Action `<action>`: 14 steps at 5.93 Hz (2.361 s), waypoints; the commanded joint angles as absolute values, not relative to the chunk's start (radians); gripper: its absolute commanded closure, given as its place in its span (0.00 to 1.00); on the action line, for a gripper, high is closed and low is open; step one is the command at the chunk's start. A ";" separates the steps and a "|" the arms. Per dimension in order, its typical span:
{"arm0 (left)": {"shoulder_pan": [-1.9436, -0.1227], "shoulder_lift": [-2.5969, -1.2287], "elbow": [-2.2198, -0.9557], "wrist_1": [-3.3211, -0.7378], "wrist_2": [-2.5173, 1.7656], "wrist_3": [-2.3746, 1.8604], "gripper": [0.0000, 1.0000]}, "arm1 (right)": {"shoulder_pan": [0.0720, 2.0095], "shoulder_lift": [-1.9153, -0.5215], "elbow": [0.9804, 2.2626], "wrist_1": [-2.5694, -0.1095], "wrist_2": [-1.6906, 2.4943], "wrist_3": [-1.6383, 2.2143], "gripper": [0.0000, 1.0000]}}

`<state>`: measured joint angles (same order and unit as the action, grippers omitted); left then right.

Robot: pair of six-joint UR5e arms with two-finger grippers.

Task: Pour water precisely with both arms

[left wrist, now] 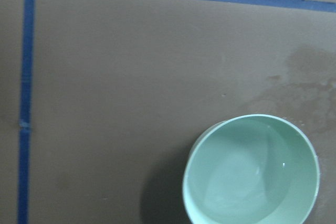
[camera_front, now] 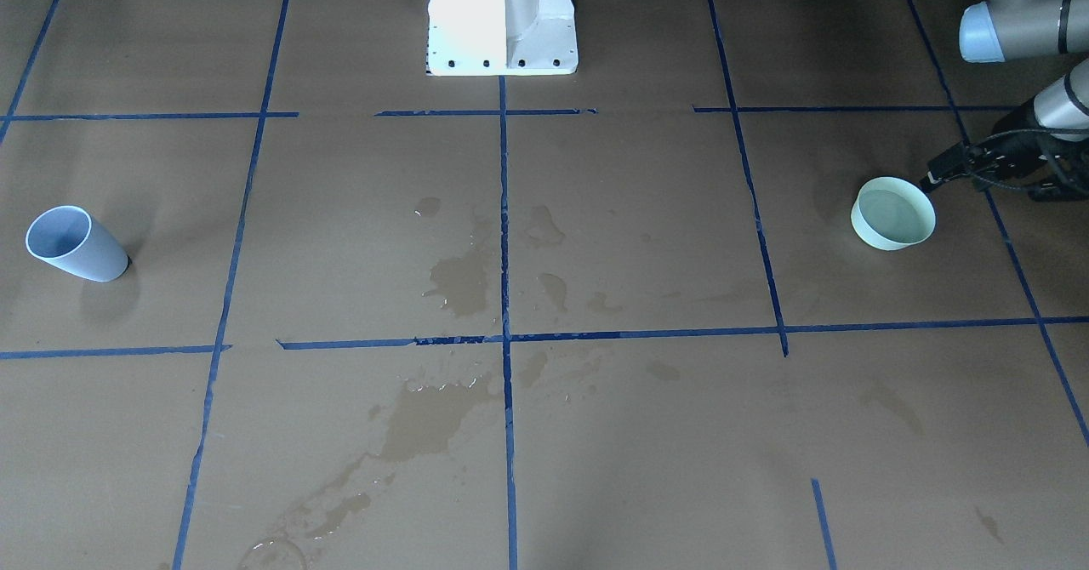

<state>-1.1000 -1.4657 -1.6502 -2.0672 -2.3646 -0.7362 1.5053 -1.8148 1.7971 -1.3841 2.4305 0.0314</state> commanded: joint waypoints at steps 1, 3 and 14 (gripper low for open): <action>-1.071 -1.512 -1.579 -2.077 -2.353 -0.775 0.00 | 1.505 -1.816 1.796 -1.385 2.439 0.034 0.00; -1.071 -1.511 -1.542 -2.077 -2.353 -0.766 0.06 | 1.505 -1.816 1.799 -1.382 2.451 0.032 0.00; -1.057 -1.624 -1.543 -2.114 -2.478 -0.787 1.00 | 1.505 -1.807 1.812 -1.362 2.470 0.032 0.00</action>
<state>-1.0567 -1.5847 -1.5355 -2.1174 -2.4132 -0.7800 1.5048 -1.8072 1.8121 -1.3749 2.4697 0.0322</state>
